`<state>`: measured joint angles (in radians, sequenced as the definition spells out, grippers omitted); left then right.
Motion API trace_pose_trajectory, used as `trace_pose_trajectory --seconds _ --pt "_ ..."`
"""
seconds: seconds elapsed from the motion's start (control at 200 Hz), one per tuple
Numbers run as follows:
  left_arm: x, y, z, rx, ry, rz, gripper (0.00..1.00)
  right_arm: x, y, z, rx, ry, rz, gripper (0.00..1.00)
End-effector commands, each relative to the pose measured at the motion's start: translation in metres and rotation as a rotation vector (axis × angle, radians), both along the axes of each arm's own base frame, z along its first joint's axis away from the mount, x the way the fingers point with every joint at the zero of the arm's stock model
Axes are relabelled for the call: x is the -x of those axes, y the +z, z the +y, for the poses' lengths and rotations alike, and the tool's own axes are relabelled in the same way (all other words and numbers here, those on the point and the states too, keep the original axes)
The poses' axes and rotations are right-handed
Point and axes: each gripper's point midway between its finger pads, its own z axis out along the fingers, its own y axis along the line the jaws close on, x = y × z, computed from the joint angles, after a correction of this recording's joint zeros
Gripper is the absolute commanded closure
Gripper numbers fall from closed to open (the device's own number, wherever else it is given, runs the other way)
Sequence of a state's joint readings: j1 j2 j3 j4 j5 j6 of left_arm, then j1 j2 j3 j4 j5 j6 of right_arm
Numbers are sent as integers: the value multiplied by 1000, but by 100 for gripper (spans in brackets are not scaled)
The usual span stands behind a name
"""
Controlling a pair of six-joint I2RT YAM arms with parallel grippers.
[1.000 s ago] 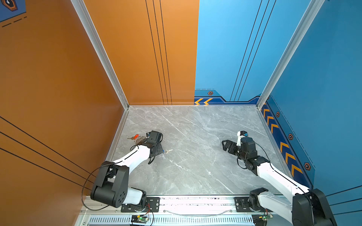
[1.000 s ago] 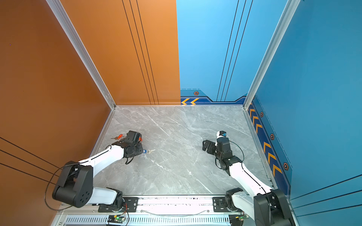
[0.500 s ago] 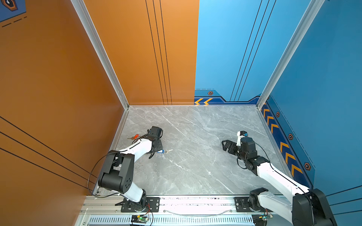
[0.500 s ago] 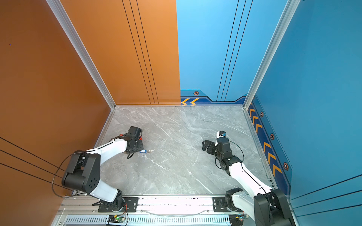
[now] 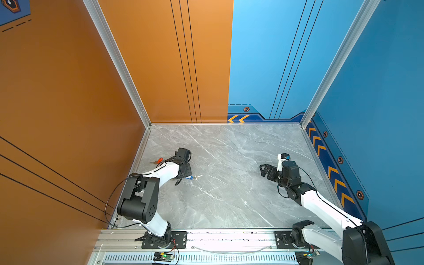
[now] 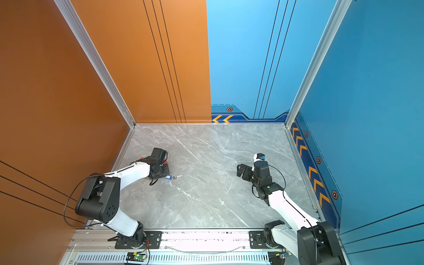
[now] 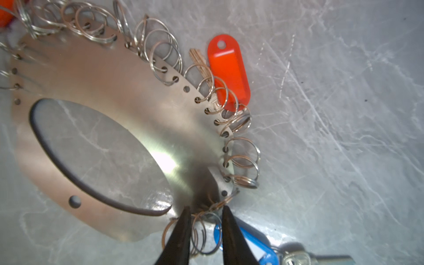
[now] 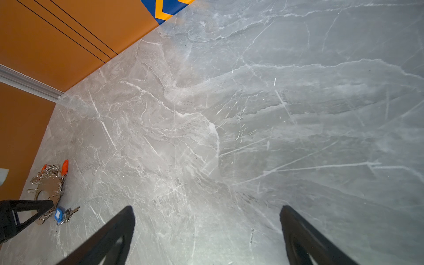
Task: Put the keys on the keyring
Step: 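Lower the left gripper and pinch the split rings at the plate's edge, then lift the ring plate with the left gripper while the right gripper reaches to grasp it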
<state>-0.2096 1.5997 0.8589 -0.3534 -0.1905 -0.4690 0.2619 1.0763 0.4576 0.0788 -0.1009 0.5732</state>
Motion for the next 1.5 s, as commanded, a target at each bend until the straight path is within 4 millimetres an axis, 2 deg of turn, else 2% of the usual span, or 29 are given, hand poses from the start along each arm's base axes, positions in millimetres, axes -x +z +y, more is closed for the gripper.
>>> trace_pose_trajectory --seconds 0.0,0.2,0.4,0.636,1.091,1.176,1.246,1.291,1.496 --pt "-10 5 -2 4 -23 -21 75 -3 6 2 19 10 -5 1" --pt "-16 14 0 -44 -41 -47 69 -4 6 2 20 11 -3 1" --pt "-18 9 -2 -66 -64 -39 69 -4 4 3 20 13 1 0" --pt "-20 -2 -7 -52 -82 -10 75 -4 5 3 20 14 0 0" --pt "-19 3 -9 -62 -88 -25 91 -4 4 3 22 16 3 0" --pt "-20 8 -10 -70 -95 -39 94 -4 4 3 22 16 4 0" --pt "-20 14 -11 -88 -110 -57 100 -4 3 3 23 15 5 0" --pt "-19 21 -12 -108 -123 -78 100 -4 3 3 24 14 6 0" --pt "-16 72 -21 -168 -192 -222 100 -6 3 10 4 39 -3 1"
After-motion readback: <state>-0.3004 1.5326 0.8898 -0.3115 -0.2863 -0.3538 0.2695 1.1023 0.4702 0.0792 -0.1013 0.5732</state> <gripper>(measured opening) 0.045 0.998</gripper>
